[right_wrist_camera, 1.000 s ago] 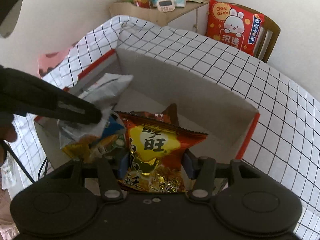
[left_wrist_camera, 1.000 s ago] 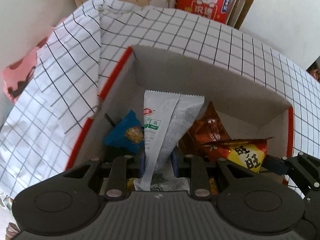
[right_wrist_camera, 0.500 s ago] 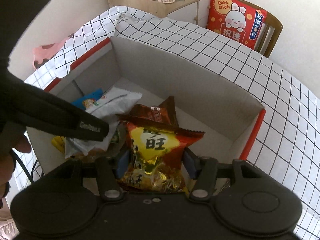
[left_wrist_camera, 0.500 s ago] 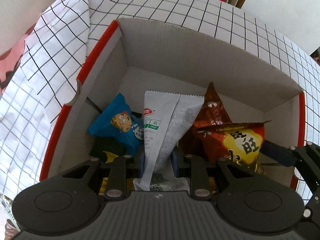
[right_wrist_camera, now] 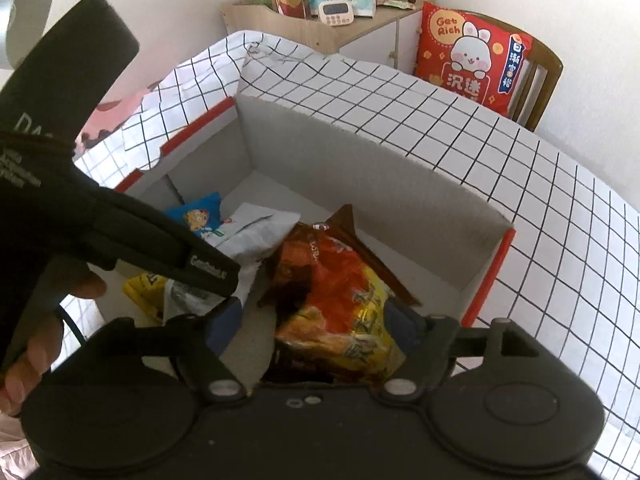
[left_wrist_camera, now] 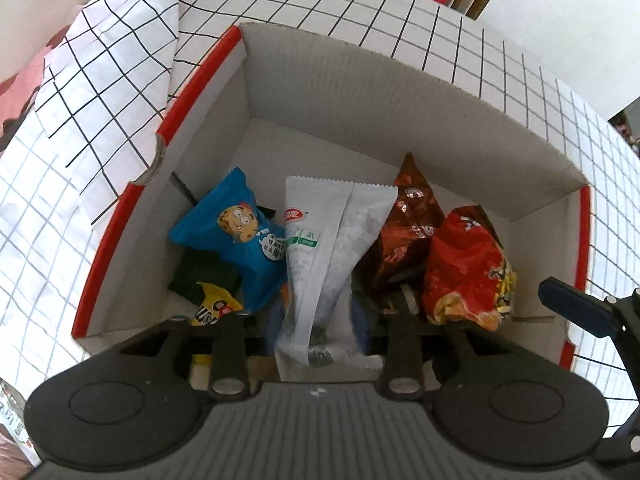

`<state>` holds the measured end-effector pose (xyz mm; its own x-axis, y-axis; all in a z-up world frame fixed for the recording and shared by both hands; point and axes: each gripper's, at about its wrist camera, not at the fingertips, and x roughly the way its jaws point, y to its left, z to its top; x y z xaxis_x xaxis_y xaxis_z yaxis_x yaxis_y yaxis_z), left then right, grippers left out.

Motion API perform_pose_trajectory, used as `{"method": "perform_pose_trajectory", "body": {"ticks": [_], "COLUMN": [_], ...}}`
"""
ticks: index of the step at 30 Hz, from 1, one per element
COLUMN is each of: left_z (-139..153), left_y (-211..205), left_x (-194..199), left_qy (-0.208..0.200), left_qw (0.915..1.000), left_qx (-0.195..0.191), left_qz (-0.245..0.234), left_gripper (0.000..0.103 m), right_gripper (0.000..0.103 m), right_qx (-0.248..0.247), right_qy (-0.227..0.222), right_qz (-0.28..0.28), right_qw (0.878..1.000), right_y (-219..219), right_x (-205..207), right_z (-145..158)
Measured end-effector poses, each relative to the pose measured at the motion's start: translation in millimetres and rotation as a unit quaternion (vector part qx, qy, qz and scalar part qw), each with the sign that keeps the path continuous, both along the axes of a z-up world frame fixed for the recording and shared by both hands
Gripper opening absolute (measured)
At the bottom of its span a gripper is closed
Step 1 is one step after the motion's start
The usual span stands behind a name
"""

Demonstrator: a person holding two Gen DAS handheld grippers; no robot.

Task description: Organize snacks

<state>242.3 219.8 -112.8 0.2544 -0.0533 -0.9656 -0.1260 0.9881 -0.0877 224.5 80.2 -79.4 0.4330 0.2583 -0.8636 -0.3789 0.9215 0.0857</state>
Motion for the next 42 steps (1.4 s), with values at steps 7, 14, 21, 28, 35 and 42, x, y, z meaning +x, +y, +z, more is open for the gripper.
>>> {"method": "perform_pose_trajectory", "body": {"ticks": [7,14,21,28,35,42], "left_z": [20.3,48.2,75.2,98.3,113.3,120.0], "left_y": [5.8,3.0,-4.4,-11.7,-13.8,-18.7], "left_x": [-25.1,-55.4,-88.7,-122.2,-151.8,-176.6], "left_qy": [-0.030,-0.075,-0.130,-0.191,-0.236,-0.265], "left_qw": [0.9994,0.9971,0.9913,0.9810,0.9715,0.9639], "left_qx": [-0.015,-0.013,0.007,0.022,0.003,-0.013], "left_qz": [0.004,-0.003,-0.020,-0.024,-0.021,-0.024], "left_gripper": [0.059,0.059,0.063,0.076,0.085,0.100], "right_gripper": [0.084,0.089,0.096,0.103,0.103,0.103], "right_qx": [0.021,0.048,0.077,0.089,0.126,0.136], "right_qy": [-0.014,-0.039,-0.082,-0.128,-0.154,-0.178], "right_qz": [0.000,0.002,-0.008,-0.026,-0.036,-0.047], "right_qw": [1.000,0.998,0.994,0.987,0.979,0.973], "right_y": [-9.6,-24.3,-43.0,-60.8,-72.3,-73.8], "right_x": [-15.9,-39.1,-64.2,-91.6,-113.7,-132.3], "right_z": [21.4,42.8,65.8,84.1,94.0,98.6]}}
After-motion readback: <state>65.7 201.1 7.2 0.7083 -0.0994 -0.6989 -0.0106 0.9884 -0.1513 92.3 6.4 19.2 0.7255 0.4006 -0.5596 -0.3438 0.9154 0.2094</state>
